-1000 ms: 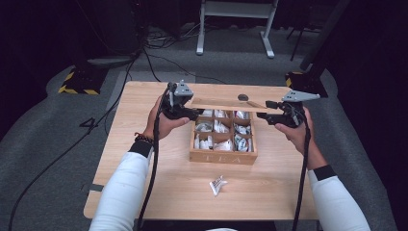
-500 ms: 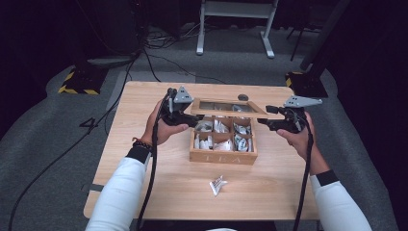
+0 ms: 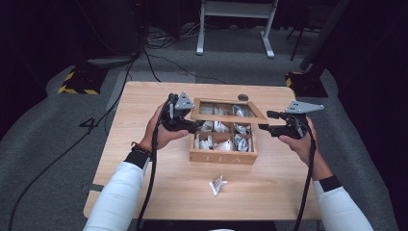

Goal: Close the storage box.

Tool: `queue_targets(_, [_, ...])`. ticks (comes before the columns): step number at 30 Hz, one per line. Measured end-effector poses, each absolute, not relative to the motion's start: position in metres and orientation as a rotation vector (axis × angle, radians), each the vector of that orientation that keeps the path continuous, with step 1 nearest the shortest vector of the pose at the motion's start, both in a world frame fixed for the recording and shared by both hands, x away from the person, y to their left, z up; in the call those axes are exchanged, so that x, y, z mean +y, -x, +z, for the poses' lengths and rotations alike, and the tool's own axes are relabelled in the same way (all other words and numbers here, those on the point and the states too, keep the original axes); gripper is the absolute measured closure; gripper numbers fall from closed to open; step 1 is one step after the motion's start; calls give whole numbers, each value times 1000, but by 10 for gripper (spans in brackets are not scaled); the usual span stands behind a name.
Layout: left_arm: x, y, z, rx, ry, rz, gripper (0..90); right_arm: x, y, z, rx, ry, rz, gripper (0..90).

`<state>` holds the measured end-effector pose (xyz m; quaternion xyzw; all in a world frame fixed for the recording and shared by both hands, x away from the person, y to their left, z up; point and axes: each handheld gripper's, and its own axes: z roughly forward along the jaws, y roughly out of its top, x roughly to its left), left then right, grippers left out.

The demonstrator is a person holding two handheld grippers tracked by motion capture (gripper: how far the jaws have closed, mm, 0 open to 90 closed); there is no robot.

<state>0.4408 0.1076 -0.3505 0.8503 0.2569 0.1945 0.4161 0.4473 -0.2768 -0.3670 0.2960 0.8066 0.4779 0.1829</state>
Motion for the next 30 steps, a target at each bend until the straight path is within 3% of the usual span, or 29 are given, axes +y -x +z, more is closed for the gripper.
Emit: queue_targets(30, [112,-428,-382,628,-2191,432,273,-274,-431,-394,2376,-806,1250,366])
